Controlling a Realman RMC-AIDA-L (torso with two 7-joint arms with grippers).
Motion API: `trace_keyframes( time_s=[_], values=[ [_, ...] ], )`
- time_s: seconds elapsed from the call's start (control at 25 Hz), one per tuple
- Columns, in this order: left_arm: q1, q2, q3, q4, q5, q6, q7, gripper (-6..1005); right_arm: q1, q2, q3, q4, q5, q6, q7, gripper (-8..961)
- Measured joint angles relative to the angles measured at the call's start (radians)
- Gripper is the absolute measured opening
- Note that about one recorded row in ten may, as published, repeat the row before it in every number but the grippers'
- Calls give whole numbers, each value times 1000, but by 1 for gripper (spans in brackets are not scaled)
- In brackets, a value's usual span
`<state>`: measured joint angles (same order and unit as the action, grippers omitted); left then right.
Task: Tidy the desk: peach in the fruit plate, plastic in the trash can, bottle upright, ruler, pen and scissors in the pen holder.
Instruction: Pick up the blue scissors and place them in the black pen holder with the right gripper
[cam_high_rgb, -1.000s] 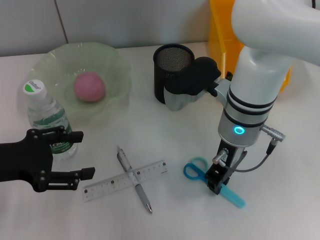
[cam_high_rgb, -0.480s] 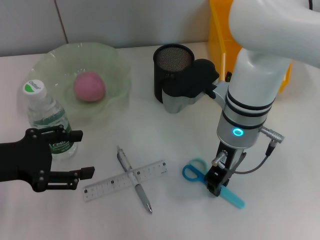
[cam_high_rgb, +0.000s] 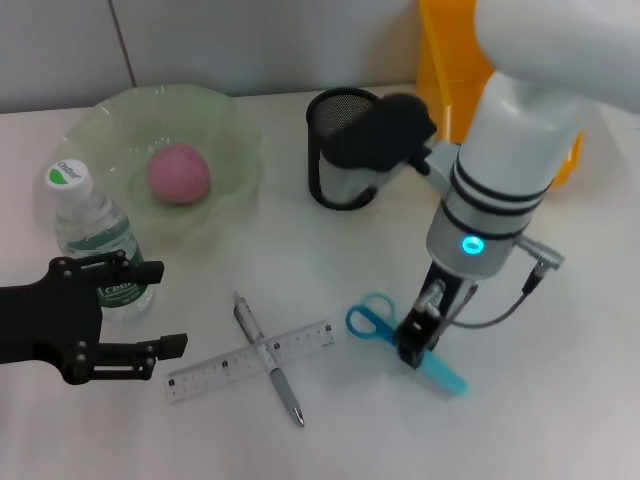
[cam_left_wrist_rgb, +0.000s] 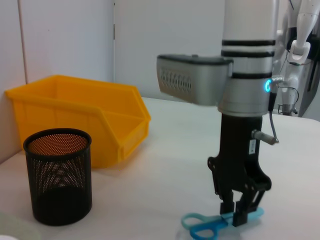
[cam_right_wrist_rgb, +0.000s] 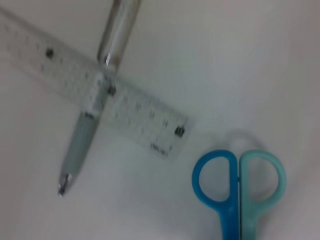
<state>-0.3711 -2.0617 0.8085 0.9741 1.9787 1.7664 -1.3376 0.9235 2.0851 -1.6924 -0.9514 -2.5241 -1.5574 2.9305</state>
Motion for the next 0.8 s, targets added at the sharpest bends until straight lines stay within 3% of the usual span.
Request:
trace_keyframes(
  time_s=[0.2,0.44,0.8],
  values=[
    [0,0,-5,-2,0,1,0,815,-26,-9,156,-74,-29,-28,-35,212],
    [0,0,-11,-7,0,1,0,813,-124,-8,338,-219,-68,-6,-139,213],
    [0,-2,-28,-31,-2,-7,-1,811,-275,-7,554,-249,202,125,-459,212]
  ],
)
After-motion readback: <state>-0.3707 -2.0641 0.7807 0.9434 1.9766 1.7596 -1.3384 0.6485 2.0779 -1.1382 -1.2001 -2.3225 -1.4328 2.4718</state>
